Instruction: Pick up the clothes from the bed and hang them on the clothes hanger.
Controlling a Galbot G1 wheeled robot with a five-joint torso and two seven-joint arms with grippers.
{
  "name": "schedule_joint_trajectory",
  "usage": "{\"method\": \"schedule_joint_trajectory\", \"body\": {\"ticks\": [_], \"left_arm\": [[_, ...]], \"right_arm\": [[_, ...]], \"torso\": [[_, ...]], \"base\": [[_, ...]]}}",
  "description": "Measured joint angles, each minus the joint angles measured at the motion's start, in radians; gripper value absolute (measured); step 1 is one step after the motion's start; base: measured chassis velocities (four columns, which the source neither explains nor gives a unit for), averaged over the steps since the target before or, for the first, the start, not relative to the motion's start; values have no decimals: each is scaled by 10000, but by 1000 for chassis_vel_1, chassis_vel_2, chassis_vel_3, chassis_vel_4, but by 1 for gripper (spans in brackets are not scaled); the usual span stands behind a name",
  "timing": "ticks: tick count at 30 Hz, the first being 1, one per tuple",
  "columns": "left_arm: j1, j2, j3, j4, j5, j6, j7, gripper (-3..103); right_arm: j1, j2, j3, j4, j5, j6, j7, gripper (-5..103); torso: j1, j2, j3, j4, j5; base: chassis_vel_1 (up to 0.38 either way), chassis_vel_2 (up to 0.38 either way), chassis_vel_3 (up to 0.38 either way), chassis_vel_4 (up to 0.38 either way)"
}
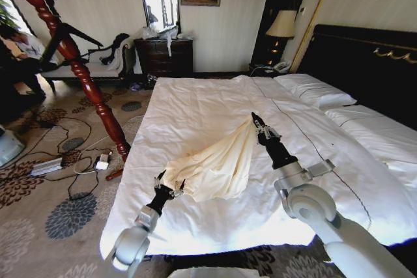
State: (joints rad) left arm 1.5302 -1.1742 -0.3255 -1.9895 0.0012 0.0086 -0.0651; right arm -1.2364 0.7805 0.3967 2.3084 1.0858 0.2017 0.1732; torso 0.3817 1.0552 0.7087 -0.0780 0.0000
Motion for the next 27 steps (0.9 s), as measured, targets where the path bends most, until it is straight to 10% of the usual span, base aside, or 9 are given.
{"method": "schedule_joint_trajectory", "body": {"ticks": [17, 27], "left_arm": [[580, -452, -381, 467, 169, -175, -690, 52], [339, -850, -285, 1031, 366, -245, -635, 49]], "right_arm": [[66, 74, -48, -58, -11, 0, 13, 0], [-48, 5, 35, 47, -6, 0, 36, 0]], "torso": [[1, -1, 1, 1, 0], [0, 0, 0, 0, 0]], "base": [[0, 0, 0, 0], [0, 0, 0, 0]]}}
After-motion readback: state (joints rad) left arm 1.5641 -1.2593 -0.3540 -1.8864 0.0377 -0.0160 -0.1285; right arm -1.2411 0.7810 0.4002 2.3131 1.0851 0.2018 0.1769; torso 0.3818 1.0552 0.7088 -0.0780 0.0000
